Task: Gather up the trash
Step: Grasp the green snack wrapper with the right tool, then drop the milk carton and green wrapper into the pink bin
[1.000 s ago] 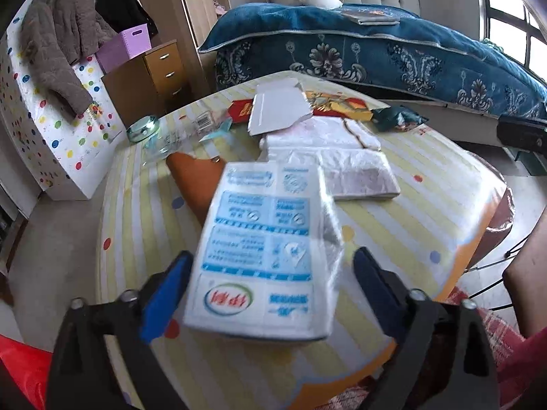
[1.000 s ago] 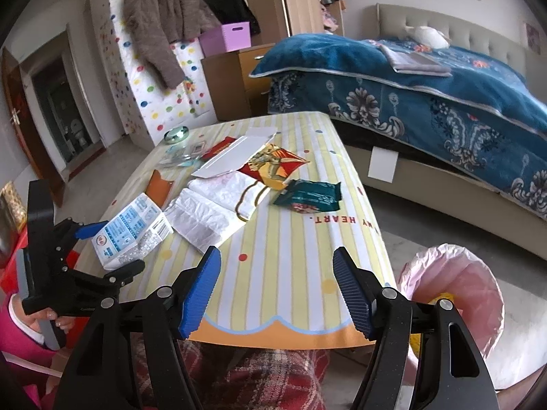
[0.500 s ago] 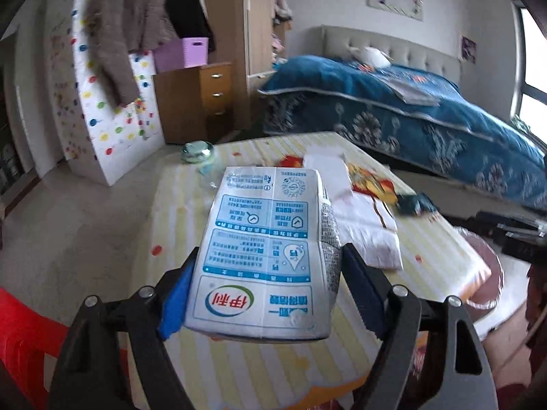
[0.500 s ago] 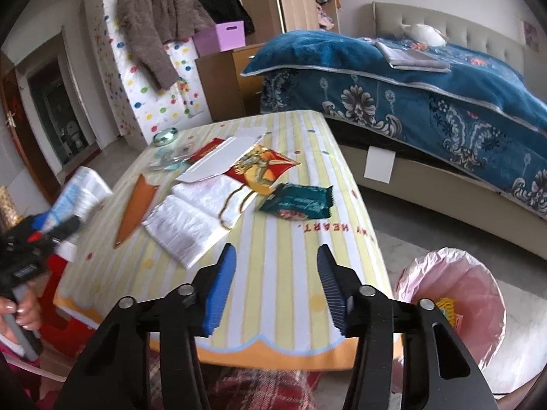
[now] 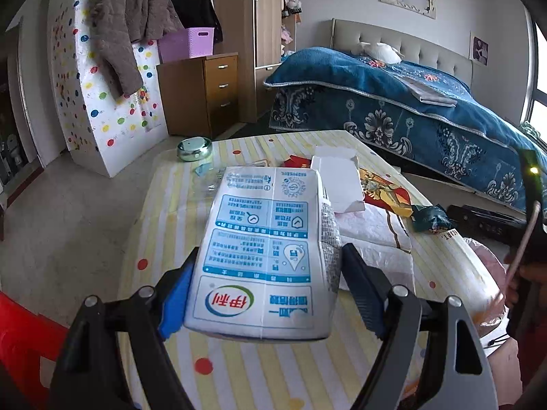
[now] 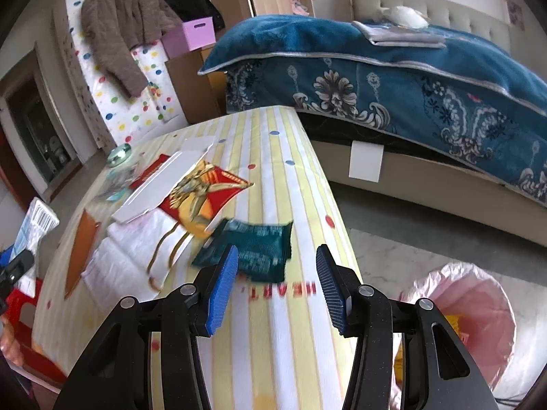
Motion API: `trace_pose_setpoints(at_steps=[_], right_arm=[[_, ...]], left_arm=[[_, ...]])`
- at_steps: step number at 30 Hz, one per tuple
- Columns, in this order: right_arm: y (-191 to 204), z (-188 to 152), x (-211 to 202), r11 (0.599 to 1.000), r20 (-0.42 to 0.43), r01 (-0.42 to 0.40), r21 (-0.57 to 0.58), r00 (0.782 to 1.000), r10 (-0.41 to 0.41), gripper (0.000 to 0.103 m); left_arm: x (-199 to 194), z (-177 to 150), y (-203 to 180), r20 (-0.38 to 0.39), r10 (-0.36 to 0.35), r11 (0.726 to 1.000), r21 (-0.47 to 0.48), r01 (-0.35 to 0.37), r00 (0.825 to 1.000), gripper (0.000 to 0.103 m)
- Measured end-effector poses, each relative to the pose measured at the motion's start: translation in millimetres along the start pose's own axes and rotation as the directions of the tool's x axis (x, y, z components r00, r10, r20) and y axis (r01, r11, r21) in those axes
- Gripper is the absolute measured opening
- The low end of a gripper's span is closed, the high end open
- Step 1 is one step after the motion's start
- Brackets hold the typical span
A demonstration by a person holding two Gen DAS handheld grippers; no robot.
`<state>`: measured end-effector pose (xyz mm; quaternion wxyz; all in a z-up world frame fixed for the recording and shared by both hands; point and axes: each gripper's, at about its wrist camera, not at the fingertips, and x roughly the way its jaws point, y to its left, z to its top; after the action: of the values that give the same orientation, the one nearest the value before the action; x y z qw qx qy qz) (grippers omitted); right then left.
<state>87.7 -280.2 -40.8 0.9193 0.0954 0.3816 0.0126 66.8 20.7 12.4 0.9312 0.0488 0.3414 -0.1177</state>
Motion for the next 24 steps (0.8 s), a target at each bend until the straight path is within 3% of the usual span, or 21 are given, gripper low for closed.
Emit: trace_pose_setpoints(at_steps=[8, 9, 13, 16, 24], right_arm=[[-3.3, 5.3, 26.3, 0.998, -0.054, -0.057, 0.011, 0.997, 0.057, 0.054], [-1.7, 3.5, 24.3, 0.998, -0.05, -0.071, 0.0, 0.996, 0.07, 0.051], [3.5, -4.6, 15.8, 0.989, -0.042, -0.147, -0.016, 0.988, 0.146, 0.018], [7.9, -8.3, -0.7, 0.988, 0.001, -0.154, -0.025, 0.988, 0.154, 0.01], [9.8, -24.0, -73.1, 0.995, 0.105, -0.091, -0.044, 0.99, 0.095, 0.009]], left_arm=[[8.8, -0.1, -7.3, -0.022, -0.002, 1.0, 0.0, 0.002, 1.0, 0.078], [9.1, -1.5, -7.3, -0.027, -0.001, 1.0, 0.0, 0.001, 1.0, 0.078], [7.1, -4.6, -8.6, -0.037, 0.002, 1.0, 0.0, -0.002, 0.999, 0.078], [-0.2, -5.7, -12.1, -0.029, -0.001, 1.0, 0.005, 0.001, 1.0, 0.078], [-15.2, -7.9, -45.8, -0.004, -0.073, 0.996, 0.044, 0.073, 0.997, 0.078]])
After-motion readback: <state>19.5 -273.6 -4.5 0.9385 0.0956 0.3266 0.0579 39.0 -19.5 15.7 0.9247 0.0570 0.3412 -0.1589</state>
